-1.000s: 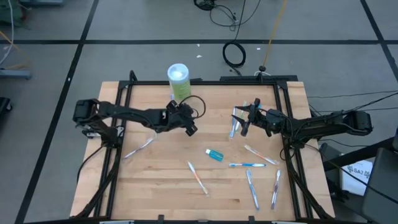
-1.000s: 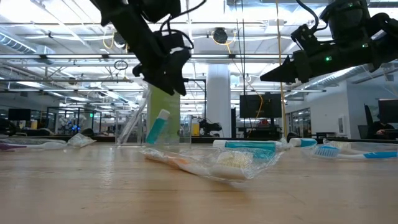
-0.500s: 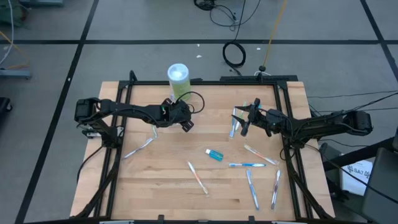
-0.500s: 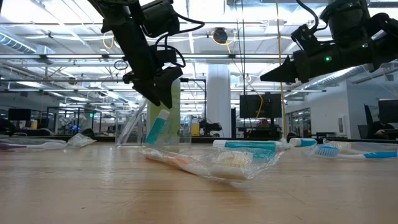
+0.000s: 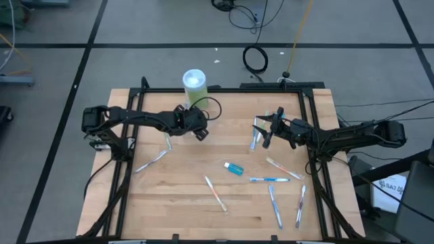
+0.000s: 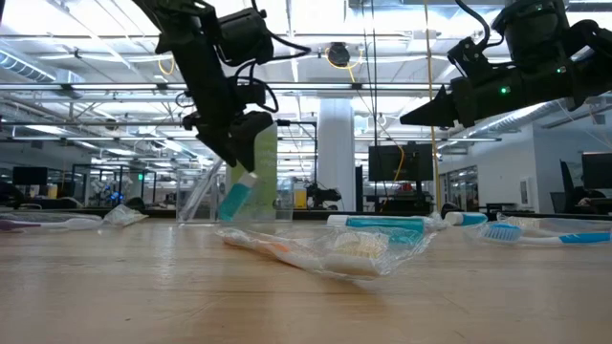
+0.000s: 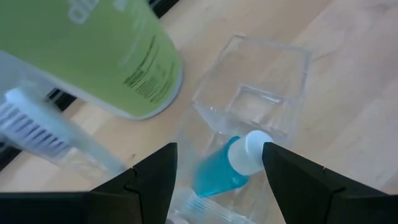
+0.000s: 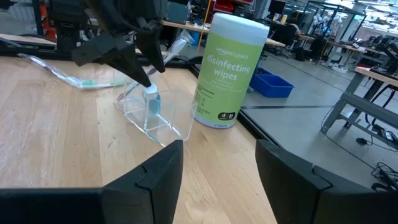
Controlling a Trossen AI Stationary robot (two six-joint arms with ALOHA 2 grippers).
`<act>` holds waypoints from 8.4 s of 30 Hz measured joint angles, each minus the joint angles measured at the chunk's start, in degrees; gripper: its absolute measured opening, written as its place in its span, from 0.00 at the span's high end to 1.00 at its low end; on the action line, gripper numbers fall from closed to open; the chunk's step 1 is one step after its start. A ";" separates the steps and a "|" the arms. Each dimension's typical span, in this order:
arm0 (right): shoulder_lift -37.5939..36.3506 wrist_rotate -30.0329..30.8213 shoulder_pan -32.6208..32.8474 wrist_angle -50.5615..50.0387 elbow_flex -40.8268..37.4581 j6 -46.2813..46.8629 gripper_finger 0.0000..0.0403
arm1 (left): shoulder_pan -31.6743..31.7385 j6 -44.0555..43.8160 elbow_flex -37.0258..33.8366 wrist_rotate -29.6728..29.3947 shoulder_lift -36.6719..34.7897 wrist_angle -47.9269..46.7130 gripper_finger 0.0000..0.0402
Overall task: Pick & Place toothbrushing station
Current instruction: Adjust the blue mouthwash
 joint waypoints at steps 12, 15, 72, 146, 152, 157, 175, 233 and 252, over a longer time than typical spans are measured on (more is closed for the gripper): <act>0.00 0.00 -0.01 0.00 -0.01 0.00 0.51 | 1.24 0.48 0.00 -0.47 0.00 -0.75 0.40; 0.02 0.00 -0.01 0.00 0.00 0.00 0.51 | 1.21 0.47 0.00 -0.83 0.00 -2.01 0.40; 0.02 -8.95 0.90 9.19 -0.02 -0.60 0.51 | 1.59 -2.72 5.66 -3.47 0.00 -18.08 0.40; 28.48 -10.27 5.58 1.25 21.73 -10.31 0.51 | 6.72 19.69 1.15 12.37 -0.22 -19.25 0.96; 28.48 -10.27 5.58 1.25 21.70 -10.33 0.51 | 4.98 19.95 1.17 12.68 -0.22 -19.29 0.97; 28.48 -10.27 5.58 1.27 21.70 -10.60 0.51 | 3.42 20.22 3.16 18.88 -0.22 -19.24 0.93; 28.48 -12.94 5.57 1.27 21.70 -11.69 0.51 | -5.22 18.39 8.97 28.69 -0.22 -18.25 0.96; 28.48 -14.97 5.42 2.58 21.68 -8.76 0.51 | -7.55 12.17 15.26 21.72 3.60 -22.27 0.72; 39.97 -12.97 4.26 2.89 30.20 0.01 0.51 | -7.81 10.33 15.85 16.46 3.61 -15.76 0.72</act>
